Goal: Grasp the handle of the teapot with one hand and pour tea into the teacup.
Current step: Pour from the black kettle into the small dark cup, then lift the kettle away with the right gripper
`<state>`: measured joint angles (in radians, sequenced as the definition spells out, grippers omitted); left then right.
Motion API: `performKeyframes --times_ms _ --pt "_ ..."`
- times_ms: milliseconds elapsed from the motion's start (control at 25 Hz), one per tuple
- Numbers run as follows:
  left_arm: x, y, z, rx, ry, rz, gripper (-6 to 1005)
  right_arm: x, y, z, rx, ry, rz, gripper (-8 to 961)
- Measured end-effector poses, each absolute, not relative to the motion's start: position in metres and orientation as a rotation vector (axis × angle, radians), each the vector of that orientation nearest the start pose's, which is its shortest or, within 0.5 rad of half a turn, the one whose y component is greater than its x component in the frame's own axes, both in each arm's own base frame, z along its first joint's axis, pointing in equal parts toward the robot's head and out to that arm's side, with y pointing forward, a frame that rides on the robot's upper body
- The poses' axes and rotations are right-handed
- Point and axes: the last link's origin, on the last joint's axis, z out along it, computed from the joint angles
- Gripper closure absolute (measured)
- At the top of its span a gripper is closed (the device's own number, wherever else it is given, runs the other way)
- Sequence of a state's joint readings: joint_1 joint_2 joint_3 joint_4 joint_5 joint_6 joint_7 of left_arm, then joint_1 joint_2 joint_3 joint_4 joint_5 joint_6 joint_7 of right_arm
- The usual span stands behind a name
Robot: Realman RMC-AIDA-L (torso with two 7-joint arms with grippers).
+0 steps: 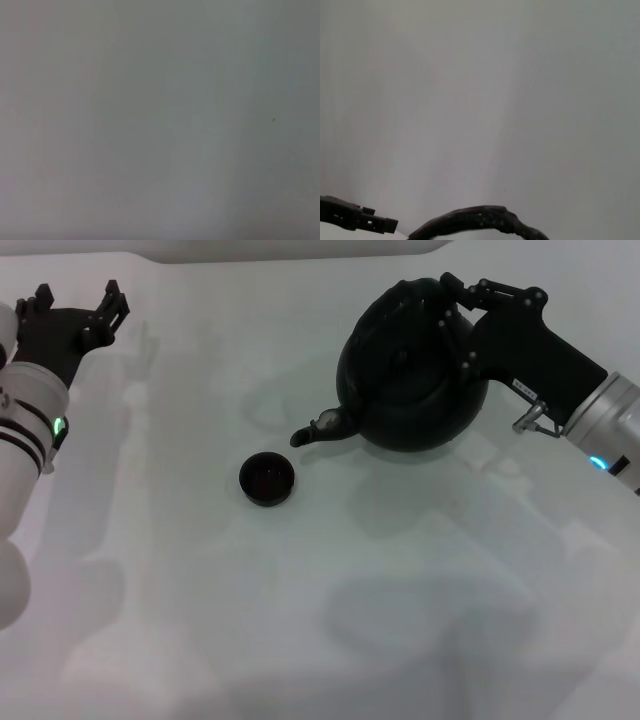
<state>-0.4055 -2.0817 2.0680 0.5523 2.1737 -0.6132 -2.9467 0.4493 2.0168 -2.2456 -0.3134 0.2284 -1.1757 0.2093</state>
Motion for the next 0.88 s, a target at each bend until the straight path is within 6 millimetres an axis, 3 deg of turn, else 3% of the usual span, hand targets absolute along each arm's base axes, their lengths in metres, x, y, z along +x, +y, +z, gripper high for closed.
performKeyframes --times_ms 880 --pt "-0.300 0.371 -0.046 -1.602 -0.805 -0.512 141 0.244 0.331 -0.064 -2.100 -0.065 0.709 807"
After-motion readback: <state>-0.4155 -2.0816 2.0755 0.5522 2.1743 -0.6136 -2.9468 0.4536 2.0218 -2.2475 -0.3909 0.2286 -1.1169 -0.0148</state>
